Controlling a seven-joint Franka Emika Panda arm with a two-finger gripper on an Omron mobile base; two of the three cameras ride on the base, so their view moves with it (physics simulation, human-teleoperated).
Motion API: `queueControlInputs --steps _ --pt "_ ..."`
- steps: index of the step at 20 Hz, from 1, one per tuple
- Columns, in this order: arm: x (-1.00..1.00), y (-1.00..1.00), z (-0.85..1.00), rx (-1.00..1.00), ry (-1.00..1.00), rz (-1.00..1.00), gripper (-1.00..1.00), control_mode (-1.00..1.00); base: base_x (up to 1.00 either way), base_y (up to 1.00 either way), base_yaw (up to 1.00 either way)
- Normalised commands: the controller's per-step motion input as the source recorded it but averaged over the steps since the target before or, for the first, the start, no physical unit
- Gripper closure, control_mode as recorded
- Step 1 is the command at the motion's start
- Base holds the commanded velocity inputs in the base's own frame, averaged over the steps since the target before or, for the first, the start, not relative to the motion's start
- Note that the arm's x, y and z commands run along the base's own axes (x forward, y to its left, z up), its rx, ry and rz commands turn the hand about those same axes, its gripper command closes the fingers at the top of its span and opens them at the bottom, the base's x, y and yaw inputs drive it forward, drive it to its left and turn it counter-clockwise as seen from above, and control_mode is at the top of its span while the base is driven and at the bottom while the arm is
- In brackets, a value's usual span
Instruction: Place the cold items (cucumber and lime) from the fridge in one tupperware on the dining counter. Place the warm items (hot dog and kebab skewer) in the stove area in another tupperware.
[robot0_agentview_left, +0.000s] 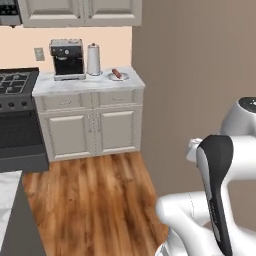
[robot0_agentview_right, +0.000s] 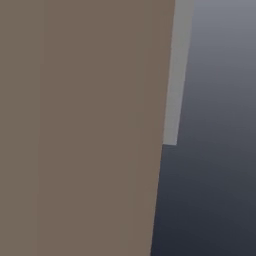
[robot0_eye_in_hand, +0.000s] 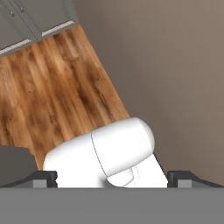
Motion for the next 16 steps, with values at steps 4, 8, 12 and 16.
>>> queueControlInputs --steps 4,8,12,16 --pt "0.0 0.0 0.0 0.0 0.0 0.0 -1.0 1.0 0.99 0.63 -0.1" --pt "0.0 0.0 0.0 0.0 0.0 0.0 -1.0 1.0 0.96 0.61 -0.04" --pt "0.0 0.0 0.0 0.0 0.0 0.0 -1.0 1.0 1.0 0.16 0.0" --pt "0.0 0.0 0.0 0.0 0.0 0.0 -1.0 1.0 1.0 0.08 0.0"
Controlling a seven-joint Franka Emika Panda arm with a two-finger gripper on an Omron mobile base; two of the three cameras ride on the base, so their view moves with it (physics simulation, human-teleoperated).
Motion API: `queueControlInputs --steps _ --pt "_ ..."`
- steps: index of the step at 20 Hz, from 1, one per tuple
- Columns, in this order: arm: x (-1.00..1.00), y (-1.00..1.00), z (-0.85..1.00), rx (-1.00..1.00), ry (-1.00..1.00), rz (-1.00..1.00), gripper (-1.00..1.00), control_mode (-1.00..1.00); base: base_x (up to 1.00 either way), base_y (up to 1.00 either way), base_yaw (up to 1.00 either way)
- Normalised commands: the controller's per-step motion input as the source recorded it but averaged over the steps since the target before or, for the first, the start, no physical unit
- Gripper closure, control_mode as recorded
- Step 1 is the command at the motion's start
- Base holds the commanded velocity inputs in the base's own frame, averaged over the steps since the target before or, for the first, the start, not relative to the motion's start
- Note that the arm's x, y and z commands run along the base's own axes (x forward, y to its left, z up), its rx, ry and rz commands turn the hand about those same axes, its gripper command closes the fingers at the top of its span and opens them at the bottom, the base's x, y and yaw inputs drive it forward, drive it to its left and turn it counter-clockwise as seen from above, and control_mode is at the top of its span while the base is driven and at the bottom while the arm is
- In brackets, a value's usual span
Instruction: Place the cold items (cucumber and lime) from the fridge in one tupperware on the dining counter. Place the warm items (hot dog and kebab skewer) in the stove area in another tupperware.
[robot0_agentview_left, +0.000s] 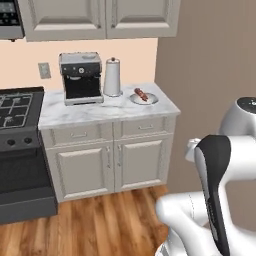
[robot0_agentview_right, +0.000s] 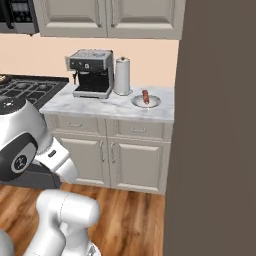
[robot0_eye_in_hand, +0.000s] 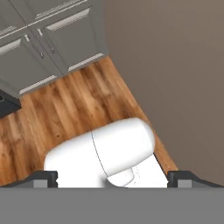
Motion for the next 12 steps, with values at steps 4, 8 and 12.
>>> queueControlInputs --steps 4,8,12 --pt "0.0 0.0 0.0 0.0 0.0 0.0 -1.0 1.0 1.0 0.51 0.0" --pt "0.0 0.0 0.0 0.0 0.0 0.0 -1.0 1.0 0.91 0.61 0.0" --pt "0.0 0.0 0.0 0.0 0.0 0.0 -1.0 1.0 0.53 0.72 0.0"
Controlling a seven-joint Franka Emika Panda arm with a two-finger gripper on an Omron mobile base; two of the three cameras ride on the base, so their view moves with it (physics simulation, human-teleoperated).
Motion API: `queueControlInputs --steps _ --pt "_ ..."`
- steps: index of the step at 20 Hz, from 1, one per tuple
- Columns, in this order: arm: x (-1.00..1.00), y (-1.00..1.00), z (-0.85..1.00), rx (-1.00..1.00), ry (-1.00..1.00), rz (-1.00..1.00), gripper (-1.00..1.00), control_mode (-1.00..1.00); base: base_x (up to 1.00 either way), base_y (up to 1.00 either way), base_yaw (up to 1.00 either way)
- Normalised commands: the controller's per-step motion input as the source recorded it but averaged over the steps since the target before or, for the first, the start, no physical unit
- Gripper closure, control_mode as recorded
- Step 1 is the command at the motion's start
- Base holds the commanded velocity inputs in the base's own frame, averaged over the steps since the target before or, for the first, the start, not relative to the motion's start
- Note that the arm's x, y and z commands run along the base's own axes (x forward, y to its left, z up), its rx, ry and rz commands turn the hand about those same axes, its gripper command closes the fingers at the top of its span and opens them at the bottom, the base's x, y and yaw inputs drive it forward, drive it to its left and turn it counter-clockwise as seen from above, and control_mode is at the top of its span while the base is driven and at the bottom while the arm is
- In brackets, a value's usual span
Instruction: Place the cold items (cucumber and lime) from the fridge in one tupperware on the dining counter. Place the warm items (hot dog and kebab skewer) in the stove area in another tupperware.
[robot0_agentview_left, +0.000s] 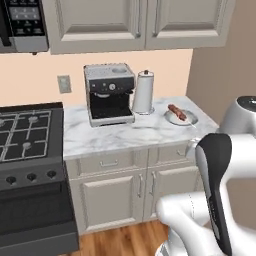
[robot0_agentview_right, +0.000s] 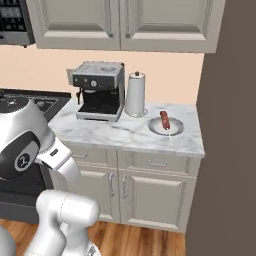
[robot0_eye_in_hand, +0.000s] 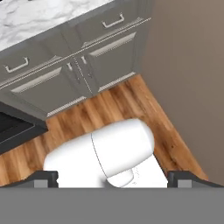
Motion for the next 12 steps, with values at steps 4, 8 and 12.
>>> queueControlInputs --steps 4,8,12 --pt "0.0 0.0 0.0 0.0 0.0 0.0 -1.0 1.0 0.23 0.94 0.0" --pt "0.0 0.0 0.0 0.0 0.0 0.0 -1.0 1.0 0.13 1.0 0.0" --pt "0.0 0.0 0.0 0.0 0.0 0.0 -1.0 1.0 0.26 1.0 0.0"
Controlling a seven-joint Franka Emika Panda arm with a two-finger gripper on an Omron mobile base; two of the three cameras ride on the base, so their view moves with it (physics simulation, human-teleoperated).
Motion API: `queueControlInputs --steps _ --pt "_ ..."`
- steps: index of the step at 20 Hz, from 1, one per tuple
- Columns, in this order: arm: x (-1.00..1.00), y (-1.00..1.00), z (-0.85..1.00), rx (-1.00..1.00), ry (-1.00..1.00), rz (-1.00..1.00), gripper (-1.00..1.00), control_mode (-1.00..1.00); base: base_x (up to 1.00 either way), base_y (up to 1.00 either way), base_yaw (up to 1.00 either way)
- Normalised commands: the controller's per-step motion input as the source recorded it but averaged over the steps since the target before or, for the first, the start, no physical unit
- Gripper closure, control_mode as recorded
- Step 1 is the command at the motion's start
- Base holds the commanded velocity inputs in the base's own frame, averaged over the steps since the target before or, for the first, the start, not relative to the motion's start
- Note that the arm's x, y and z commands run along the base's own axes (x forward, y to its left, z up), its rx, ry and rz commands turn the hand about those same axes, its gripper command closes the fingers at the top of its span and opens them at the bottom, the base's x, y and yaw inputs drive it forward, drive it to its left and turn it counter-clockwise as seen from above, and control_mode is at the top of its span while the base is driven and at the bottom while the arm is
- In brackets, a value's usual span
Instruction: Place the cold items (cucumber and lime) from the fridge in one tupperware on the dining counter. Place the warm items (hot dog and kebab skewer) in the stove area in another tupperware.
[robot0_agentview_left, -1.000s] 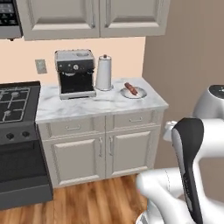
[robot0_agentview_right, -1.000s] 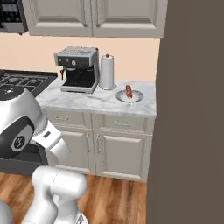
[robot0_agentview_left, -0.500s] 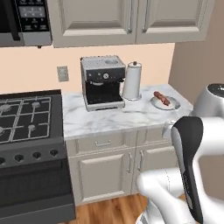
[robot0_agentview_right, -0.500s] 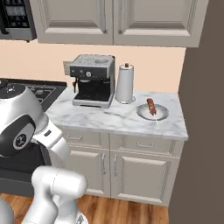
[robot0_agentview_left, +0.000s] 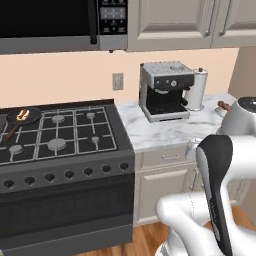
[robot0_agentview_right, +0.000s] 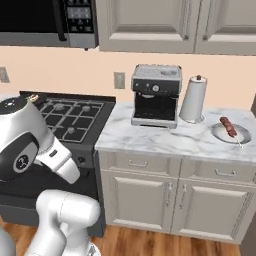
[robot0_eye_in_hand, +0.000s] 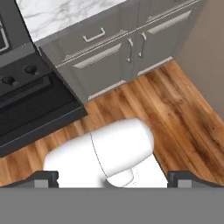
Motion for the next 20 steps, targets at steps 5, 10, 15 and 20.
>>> queueControlInputs --steps 5,10,15,20 --pt "0.0 0.0 0.0 0.0 0.0 0.0 -1.0 1.0 0.54 1.0 -0.03" --pt "0.0 0.0 0.0 0.0 0.0 0.0 -1.0 1.0 0.48 0.93 -0.02" --pt "0.0 0.0 0.0 0.0 0.0 0.0 -1.0 1.0 0.42 0.65 -0.01" --pt "0.0 0.0 0.0 0.0 0.0 0.0 -1.0 1.0 0.61 0.5 0.0"
